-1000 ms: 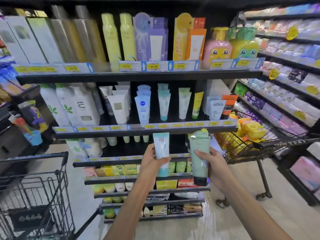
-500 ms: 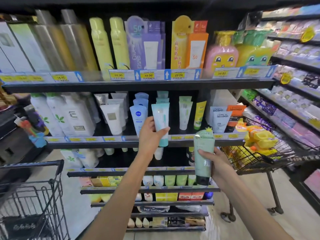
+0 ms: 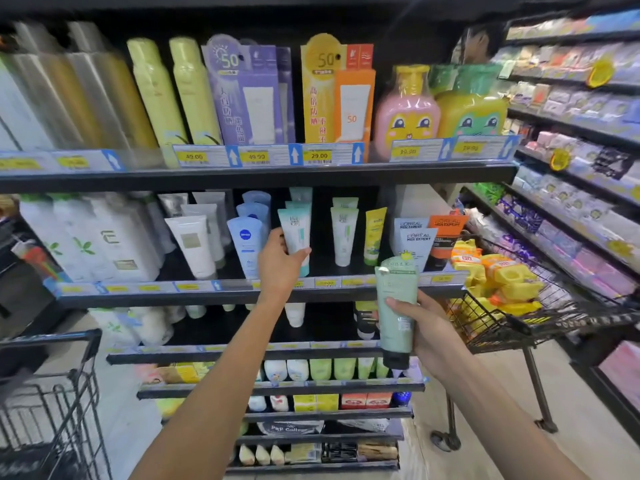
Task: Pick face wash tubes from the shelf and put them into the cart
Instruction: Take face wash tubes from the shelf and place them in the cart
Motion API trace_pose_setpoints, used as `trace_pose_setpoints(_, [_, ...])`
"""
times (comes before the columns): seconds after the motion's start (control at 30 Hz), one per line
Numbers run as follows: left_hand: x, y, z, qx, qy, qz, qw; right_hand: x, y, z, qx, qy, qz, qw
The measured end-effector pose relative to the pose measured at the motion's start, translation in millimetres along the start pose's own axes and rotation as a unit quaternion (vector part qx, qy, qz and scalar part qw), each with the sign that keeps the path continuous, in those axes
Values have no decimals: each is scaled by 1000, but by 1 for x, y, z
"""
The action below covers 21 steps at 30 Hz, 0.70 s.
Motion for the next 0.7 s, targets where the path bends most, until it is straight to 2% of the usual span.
trace_pose_setpoints(0.3, [2,-29,9,54,-14,-18,998,9,5,0,-15,-6,6,1000])
trace_pose_setpoints(0.7, [0,-30,9,96,-38,-11,995,18,17,16,-13,-16,10,1000])
Point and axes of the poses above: each hand's wrist, its own x-axis towards the middle knuckle, its own z-axis out of the palm, y = z × x, the point moved 8 cm from there along x, towards the middle knuckle, and after that the axes turned 7 degrees about -y, right-handed, at the moved point
